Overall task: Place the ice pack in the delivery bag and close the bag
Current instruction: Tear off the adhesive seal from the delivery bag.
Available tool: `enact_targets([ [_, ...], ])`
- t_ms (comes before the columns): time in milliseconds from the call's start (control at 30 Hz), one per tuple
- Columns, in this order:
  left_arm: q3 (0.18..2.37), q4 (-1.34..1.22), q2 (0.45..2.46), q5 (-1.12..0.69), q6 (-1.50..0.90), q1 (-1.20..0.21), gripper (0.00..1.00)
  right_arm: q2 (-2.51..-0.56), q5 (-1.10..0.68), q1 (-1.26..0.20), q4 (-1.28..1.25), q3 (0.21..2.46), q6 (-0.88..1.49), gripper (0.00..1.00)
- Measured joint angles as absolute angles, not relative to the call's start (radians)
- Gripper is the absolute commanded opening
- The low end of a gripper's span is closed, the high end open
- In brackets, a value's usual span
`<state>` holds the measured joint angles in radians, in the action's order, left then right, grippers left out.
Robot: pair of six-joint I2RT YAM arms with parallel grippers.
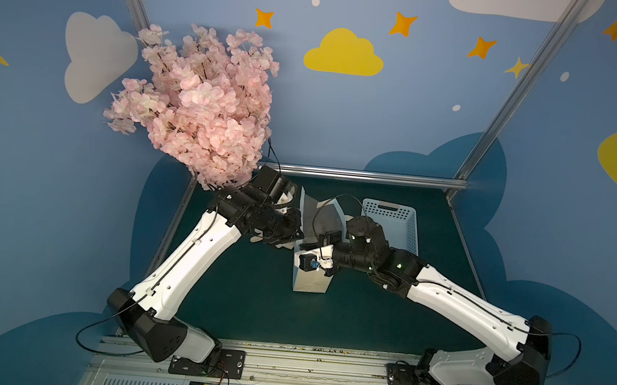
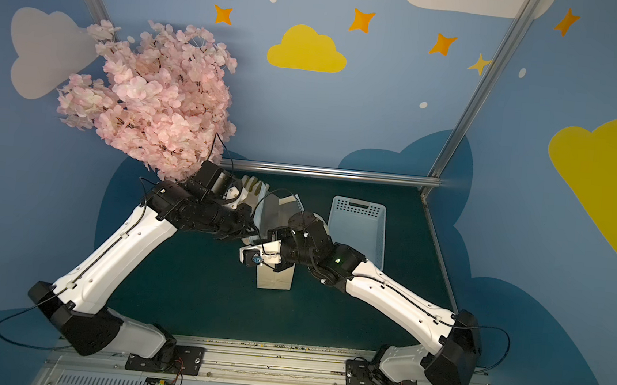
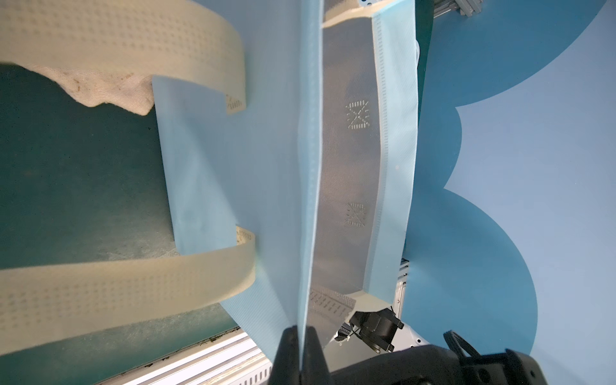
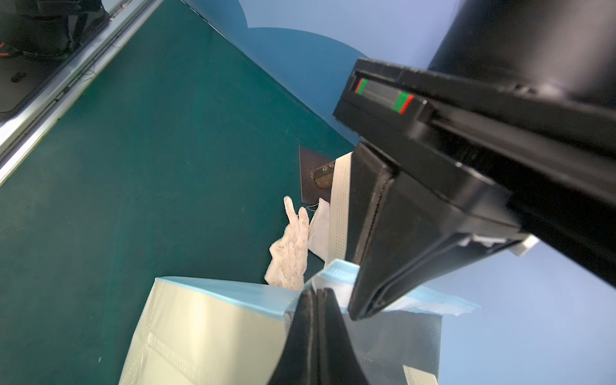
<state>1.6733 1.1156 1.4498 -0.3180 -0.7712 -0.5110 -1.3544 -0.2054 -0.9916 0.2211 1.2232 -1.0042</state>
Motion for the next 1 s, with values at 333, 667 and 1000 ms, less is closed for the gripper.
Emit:
enact_targets([
  [333, 1.673, 1.115, 1.450, -0.319, -0.771, -0.504, 0.03, -1.354, -0.203, -0.965, 0.212, 1.223, -0.937, 0.00],
  [667, 1.673, 1.114, 1.450, -0.322, -0.773, -0.497, 0.03, -1.351, -0.207, -0.964, 0.207, 1.223, -0.903, 0.27],
  [1000, 1.673, 1.113, 1.450, -0.323, -0.773, -0.497, 0.03, -1.319, -0.213, -0.977, 0.207, 1.208, -0.938, 0.31],
])
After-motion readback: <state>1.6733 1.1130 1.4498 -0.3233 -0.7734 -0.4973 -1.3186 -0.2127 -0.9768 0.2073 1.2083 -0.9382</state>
